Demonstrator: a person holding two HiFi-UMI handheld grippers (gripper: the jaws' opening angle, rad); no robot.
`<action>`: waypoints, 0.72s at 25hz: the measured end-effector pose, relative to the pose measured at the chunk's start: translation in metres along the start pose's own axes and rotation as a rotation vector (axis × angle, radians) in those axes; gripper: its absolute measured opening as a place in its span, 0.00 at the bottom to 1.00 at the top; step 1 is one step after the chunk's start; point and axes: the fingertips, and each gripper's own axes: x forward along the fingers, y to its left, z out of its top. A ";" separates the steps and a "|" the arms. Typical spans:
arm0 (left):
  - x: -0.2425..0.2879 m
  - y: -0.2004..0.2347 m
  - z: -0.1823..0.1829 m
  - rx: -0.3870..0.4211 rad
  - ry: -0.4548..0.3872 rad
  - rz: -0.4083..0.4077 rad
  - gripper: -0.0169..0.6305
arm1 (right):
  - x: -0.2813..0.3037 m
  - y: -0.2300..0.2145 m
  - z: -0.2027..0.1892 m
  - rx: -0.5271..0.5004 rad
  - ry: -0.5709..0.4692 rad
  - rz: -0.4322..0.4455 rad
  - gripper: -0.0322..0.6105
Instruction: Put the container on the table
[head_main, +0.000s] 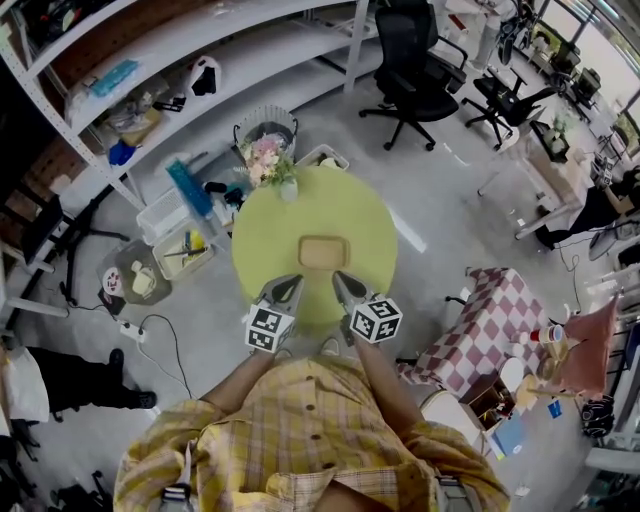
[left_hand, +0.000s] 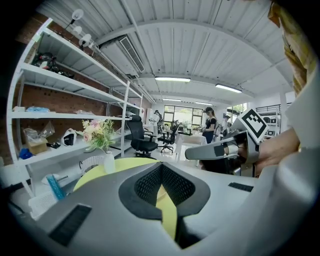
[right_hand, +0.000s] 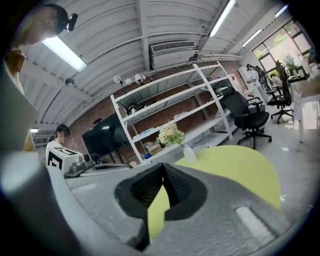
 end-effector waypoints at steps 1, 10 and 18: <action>0.000 -0.001 0.000 0.002 0.001 -0.001 0.03 | 0.000 0.001 0.000 -0.023 0.003 -0.003 0.05; 0.001 -0.005 0.001 0.012 -0.002 -0.025 0.03 | -0.005 0.005 0.000 -0.111 0.009 -0.018 0.05; 0.000 -0.012 0.005 -0.035 -0.024 -0.054 0.03 | -0.009 0.008 -0.003 -0.157 0.014 -0.007 0.05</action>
